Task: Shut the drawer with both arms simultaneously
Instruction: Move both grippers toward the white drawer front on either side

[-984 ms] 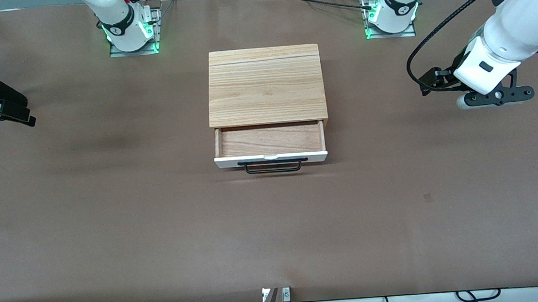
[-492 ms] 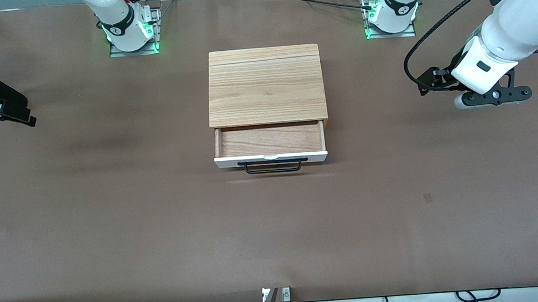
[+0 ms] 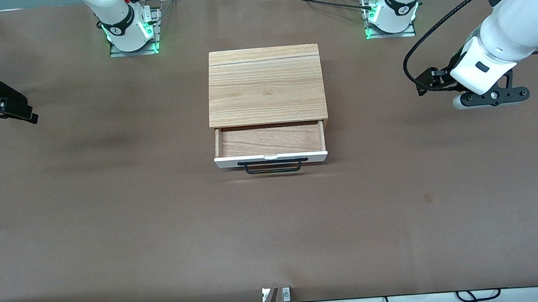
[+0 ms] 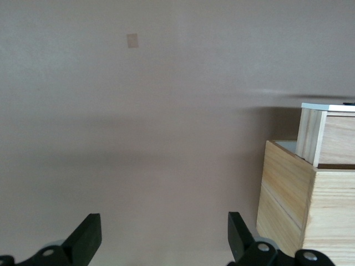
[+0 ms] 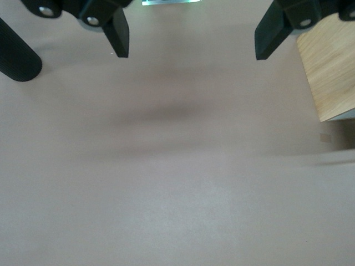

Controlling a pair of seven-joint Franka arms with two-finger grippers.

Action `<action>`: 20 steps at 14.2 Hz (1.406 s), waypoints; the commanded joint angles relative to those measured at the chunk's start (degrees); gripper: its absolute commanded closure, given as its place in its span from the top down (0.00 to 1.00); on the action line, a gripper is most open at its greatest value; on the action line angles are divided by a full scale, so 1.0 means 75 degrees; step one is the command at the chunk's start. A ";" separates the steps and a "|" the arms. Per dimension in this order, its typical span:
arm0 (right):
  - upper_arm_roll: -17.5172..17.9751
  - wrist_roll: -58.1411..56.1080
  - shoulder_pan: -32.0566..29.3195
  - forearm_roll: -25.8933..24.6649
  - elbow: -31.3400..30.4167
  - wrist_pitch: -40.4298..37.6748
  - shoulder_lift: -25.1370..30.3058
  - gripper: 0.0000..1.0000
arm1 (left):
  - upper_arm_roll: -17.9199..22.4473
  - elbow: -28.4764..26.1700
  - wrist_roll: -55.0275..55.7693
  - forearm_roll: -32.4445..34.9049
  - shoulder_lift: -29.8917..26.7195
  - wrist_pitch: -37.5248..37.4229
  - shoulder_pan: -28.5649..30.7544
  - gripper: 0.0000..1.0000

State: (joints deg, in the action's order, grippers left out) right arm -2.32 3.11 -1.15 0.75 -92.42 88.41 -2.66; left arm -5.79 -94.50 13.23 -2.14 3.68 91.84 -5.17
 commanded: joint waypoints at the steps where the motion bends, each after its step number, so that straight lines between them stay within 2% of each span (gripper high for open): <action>1: 0.0005 0.0125 0.0188 0.0099 0.0112 -0.0128 -0.0137 1.00 | 0.0010 0.0260 -0.0089 -0.0230 0.0259 0.0036 -0.0025 1.00; 6: 0.0005 0.0066 0.0341 0.0111 0.0428 0.0165 -0.0512 1.00 | -0.0001 0.0261 -0.0089 -0.0336 0.0552 0.0843 -0.0165 1.00; 9: 0.0005 0.0090 0.0562 0.0111 0.0440 0.0211 -0.0628 1.00 | -0.0329 0.0296 -0.0065 -0.0430 0.0880 0.1207 -0.0154 1.00; 15: 0.0017 0.0207 0.1465 0.0204 0.0499 0.1919 -0.1635 1.00 | -0.0564 0.0482 -0.0030 -0.0453 0.1477 0.1395 -0.0177 1.00; 17: 0.0017 0.0207 0.1723 0.0938 0.0487 0.2669 -0.2068 1.00 | -0.0645 0.0856 -0.0030 -0.0453 0.1921 0.1395 -0.0236 1.00; 20: 0.0017 0.0067 0.1957 0.2029 0.0499 0.3128 -0.2783 1.00 | -0.0892 0.1454 0.0098 -0.0465 0.2671 0.1407 -0.0306 1.00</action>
State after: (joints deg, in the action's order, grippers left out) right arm -1.94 4.17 12.48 11.66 -90.29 110.48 -20.06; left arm -11.64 -89.43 13.35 -4.92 18.29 103.11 -6.90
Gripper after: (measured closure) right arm 0.000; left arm 0.000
